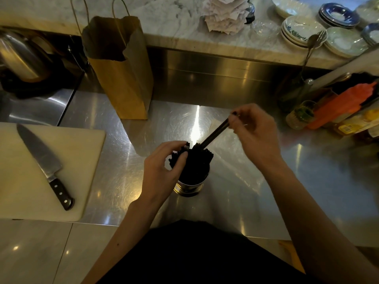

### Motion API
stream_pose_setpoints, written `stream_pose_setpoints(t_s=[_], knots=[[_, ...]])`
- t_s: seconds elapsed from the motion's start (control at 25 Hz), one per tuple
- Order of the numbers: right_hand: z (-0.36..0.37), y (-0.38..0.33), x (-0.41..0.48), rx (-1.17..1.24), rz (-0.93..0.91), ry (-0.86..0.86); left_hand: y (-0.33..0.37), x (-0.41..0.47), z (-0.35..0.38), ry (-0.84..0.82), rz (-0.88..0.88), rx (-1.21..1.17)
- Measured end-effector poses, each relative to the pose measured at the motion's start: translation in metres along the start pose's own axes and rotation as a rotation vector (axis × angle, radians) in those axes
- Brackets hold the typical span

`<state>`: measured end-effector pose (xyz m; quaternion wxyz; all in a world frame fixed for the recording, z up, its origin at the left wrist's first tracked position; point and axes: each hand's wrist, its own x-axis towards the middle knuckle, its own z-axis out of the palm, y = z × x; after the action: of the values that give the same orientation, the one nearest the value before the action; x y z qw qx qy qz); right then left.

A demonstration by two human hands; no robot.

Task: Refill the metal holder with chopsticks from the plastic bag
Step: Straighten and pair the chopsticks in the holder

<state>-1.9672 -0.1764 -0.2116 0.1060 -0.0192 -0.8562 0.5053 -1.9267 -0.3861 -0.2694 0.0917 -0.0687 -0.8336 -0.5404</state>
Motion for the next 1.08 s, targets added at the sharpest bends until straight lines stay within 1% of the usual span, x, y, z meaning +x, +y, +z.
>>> stream_pose_setpoints(t_s=[0.24,0.32,0.44,0.52,0.6,0.68,0.76,0.84,0.92,1.08], knots=[[-0.035,0.004,-0.002,0.345,0.173,0.189,0.015,0.014,-0.001,-0.025,-0.241,-0.202],[-0.034,0.011,-0.008,0.466,0.257,0.224,0.02,0.017,-0.002,-0.038,-0.323,-0.36],[-0.021,0.017,-0.018,0.693,0.367,0.319,0.021,0.02,-0.003,-0.083,-0.489,-0.699],[-0.01,0.017,-0.022,0.825,0.422,0.389,0.024,0.021,-0.001,-0.111,-0.554,-0.78],[0.003,0.016,-0.027,0.918,0.462,0.419,0.029,0.019,0.004,-0.109,-0.573,-0.811],[0.016,0.015,-0.034,0.948,0.467,0.372,0.039,0.019,0.008,-0.095,-0.554,-0.903],[0.027,0.014,-0.043,0.929,0.456,0.278,0.045,0.021,0.011,-0.069,-0.55,-0.991],[0.031,0.016,-0.051,0.886,0.452,0.192,0.047,0.023,0.009,-0.023,-0.537,-1.012],[0.031,0.018,-0.054,0.832,0.464,0.1,0.047,0.023,0.003,0.009,-0.474,-0.937],[0.031,0.027,-0.058,0.68,0.48,-0.077,0.044,0.024,-0.01,0.004,-0.276,-0.575]])
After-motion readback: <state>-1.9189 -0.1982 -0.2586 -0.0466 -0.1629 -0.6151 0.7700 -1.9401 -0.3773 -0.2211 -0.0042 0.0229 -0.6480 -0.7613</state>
